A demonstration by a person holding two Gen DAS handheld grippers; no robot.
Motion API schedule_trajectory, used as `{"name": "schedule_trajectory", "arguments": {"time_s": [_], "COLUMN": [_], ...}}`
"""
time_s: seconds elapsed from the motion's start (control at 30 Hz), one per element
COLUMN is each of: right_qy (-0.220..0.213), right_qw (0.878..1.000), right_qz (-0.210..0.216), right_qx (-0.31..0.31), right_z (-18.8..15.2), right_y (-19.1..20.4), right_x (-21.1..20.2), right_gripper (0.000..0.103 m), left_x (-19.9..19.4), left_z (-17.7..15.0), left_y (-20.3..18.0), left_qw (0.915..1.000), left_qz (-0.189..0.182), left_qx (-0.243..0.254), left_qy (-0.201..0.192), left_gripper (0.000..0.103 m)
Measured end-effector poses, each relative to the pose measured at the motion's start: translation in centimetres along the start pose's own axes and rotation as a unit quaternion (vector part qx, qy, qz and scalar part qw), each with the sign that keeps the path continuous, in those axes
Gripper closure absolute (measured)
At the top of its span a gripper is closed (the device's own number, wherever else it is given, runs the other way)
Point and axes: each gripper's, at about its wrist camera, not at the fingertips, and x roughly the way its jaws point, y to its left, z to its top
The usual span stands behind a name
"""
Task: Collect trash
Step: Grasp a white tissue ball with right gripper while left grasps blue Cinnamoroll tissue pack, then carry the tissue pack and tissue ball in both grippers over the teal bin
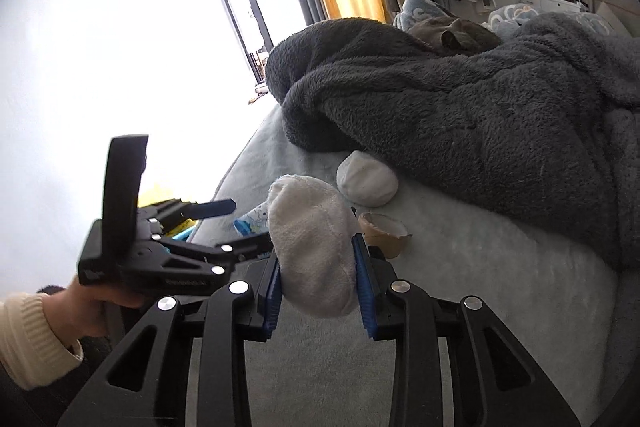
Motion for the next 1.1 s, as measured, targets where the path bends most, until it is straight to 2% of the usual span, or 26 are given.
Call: {"name": "schedule_trajectory", "arguments": {"time_s": [0.23, 0.47, 0.7, 1.1], "right_qy": [-0.017, -0.02, -0.008, -0.011], "right_qw": [0.999, 0.998, 0.998, 0.997], "right_qz": [0.012, 0.009, 0.006, 0.024], "right_qx": [0.041, 0.064, 0.068, 0.066], "right_z": [0.3, 1.0, 1.2, 3.3], "right_y": [-1.4, -2.1, -1.6, 1.4], "right_x": [-1.7, -1.5, 0.0, 3.1], "right_gripper": [0.071, 0.071, 0.071, 0.071], "left_x": [1.8, 3.0, 2.8, -1.0], "left_z": [-0.1, 0.1, 0.1, -0.7], "left_y": [-0.8, -0.2, -0.2, 3.0], "left_qw": [0.9993, 0.9994, 0.9993, 0.9992], "left_qz": [0.017, 0.009, 0.001, -0.034], "left_qx": [0.031, 0.023, 0.029, 0.015], "left_qy": [0.015, 0.026, 0.025, 0.017], "left_gripper": [0.013, 0.024, 0.05, 0.051]}}
